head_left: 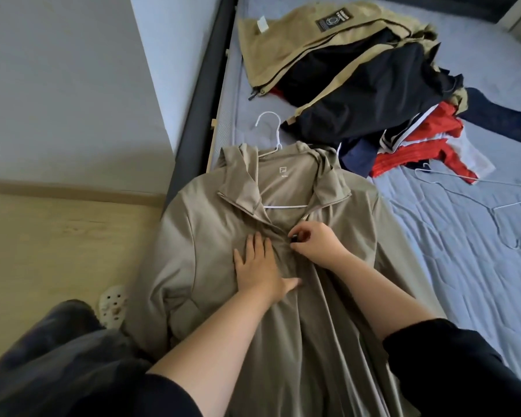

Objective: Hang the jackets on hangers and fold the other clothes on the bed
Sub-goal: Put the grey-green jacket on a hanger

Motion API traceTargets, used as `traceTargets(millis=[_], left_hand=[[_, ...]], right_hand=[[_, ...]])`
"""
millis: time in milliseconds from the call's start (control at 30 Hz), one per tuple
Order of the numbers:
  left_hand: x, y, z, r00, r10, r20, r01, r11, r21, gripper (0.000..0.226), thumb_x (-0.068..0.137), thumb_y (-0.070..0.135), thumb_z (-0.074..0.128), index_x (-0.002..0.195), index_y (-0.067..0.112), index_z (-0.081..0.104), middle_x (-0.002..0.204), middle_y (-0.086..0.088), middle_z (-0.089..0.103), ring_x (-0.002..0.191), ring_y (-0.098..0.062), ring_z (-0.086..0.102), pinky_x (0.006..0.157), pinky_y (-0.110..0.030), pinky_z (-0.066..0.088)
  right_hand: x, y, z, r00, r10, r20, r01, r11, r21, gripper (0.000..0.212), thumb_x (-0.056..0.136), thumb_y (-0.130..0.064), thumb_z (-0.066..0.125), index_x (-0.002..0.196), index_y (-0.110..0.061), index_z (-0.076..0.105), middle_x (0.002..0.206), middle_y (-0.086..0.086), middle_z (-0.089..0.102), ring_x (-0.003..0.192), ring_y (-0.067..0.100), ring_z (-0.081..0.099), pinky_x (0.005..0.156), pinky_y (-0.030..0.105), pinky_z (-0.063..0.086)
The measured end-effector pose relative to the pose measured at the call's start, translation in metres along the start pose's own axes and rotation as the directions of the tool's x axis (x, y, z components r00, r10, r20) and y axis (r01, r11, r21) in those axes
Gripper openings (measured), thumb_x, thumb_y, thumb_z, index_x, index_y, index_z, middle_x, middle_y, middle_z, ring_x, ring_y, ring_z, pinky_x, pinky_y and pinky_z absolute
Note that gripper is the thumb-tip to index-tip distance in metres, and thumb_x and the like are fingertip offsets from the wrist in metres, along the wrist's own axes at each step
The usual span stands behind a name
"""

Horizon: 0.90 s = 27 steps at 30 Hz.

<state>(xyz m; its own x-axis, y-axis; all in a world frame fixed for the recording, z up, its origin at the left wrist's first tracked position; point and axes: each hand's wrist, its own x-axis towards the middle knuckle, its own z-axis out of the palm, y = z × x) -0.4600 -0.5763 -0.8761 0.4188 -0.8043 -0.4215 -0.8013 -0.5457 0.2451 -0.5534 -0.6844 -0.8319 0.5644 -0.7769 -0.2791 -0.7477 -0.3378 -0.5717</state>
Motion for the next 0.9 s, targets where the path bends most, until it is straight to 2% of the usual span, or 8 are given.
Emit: traceTargets(millis=[100, 300, 500, 633, 700, 767, 833, 900], left_hand=[[-0.001, -0.001, 0.007, 0.999, 0.008, -0.031, -0.008, 1.0, -0.005, 0.122, 0.065, 0.083, 0.049, 0.152, 0.018, -0.006, 0.16, -0.001, -0.013, 0.145, -0.019, -0.017, 0.113, -0.052, -0.009], [-0.004, -0.009, 0.019, 0.991, 0.08, -0.109, -0.08, 0.997, 0.003, 0.122, 0.066, 0.077, 0.058, 0.152, 0.016, -0.004, 0.16, -0.004, -0.011, 0.146, -0.021, -0.016, 0.113, -0.053, -0.009], [-0.003, -0.01, 0.02, 0.979, 0.121, -0.163, -0.12, 0.993, 0.013, 0.117, 0.069, 0.073, 0.06, 0.152, 0.019, -0.001, 0.16, -0.007, -0.006, 0.146, -0.023, -0.01, 0.114, -0.055, -0.003], [-0.003, -0.011, 0.013, 0.982, 0.138, -0.125, -0.143, 0.989, -0.033, 0.11, 0.07, 0.067, 0.064, 0.152, 0.02, 0.009, 0.159, -0.007, 0.001, 0.147, -0.022, -0.004, 0.115, -0.051, -0.001], [0.001, -0.012, 0.0, 0.963, 0.161, -0.215, -0.193, 0.971, -0.141, 0.083, 0.073, 0.059, 0.066, 0.14, 0.019, 0.037, 0.147, -0.007, 0.032, 0.139, -0.024, 0.024, 0.114, -0.043, 0.016], [0.008, -0.008, -0.019, 0.942, 0.09, -0.323, -0.213, 0.905, -0.368, 0.047, 0.075, 0.053, 0.066, 0.106, 0.017, 0.059, 0.113, -0.004, 0.057, 0.112, -0.025, 0.048, 0.095, -0.035, 0.036], [0.013, 0.002, -0.033, 0.954, 0.007, -0.301, -0.181, 0.811, -0.556, 0.039, 0.075, 0.055, 0.064, 0.077, 0.016, 0.056, 0.088, -0.002, 0.062, 0.093, -0.026, 0.053, 0.076, -0.034, 0.04], [0.013, 0.013, -0.036, 0.958, 0.003, -0.286, -0.179, 0.788, -0.589, 0.044, 0.075, 0.058, 0.063, 0.071, 0.015, 0.053, 0.081, -0.004, 0.064, 0.085, -0.026, 0.054, 0.07, -0.034, 0.041]], right_hand=[[0.003, -0.001, 0.009, 0.999, 0.003, -0.048, -0.008, 0.996, -0.087, 0.007, 0.079, -0.01, 0.068, 0.081, -0.016, 0.072, 0.087, 0.001, 0.069, 0.088, 0.018, 0.061, 0.079, 0.027, 0.046], [0.006, -0.004, 0.004, 0.989, -0.146, 0.019, 0.141, 0.905, -0.402, 0.01, 0.083, -0.012, 0.061, 0.091, -0.009, 0.066, 0.093, 0.011, 0.069, 0.093, 0.033, 0.06, 0.077, 0.037, 0.045], [0.026, -0.021, -0.019, 0.933, -0.277, -0.228, 0.163, 0.893, -0.419, 0.009, 0.083, -0.015, 0.067, 0.087, -0.007, 0.068, 0.086, 0.01, 0.069, 0.083, 0.033, 0.062, 0.067, 0.034, 0.04], [0.022, -0.023, -0.011, 0.964, -0.185, -0.19, 0.116, 0.938, -0.328, 0.01, 0.087, -0.01, 0.061, 0.09, -0.005, 0.069, 0.09, 0.01, 0.07, 0.089, 0.031, 0.061, 0.072, 0.033, 0.042], [0.018, -0.025, -0.018, 0.978, -0.137, -0.156, 0.101, 0.97, -0.222, 0.014, 0.086, -0.005, 0.059, 0.089, -0.006, 0.072, 0.086, 0.01, 0.071, 0.088, 0.028, 0.062, 0.076, 0.033, 0.047], [0.012, -0.031, -0.03, 0.973, -0.133, -0.188, 0.115, 0.988, -0.104, 0.014, 0.084, -0.001, 0.059, 0.083, -0.007, 0.072, 0.075, 0.007, 0.07, 0.078, 0.023, 0.064, 0.075, 0.033, 0.05], [0.004, -0.038, -0.041, 0.966, -0.109, -0.233, 0.122, 0.992, 0.041, 0.016, 0.082, 0.0, 0.062, 0.075, -0.01, 0.071, 0.065, 0.003, 0.069, 0.065, 0.015, 0.066, 0.073, 0.031, 0.054], [-0.003, -0.044, -0.048, 0.964, -0.085, -0.253, 0.125, 0.982, 0.144, 0.018, 0.079, 0.002, 0.065, 0.069, -0.013, 0.068, 0.059, 0.002, 0.068, 0.058, 0.012, 0.066, 0.07, 0.03, 0.055]])
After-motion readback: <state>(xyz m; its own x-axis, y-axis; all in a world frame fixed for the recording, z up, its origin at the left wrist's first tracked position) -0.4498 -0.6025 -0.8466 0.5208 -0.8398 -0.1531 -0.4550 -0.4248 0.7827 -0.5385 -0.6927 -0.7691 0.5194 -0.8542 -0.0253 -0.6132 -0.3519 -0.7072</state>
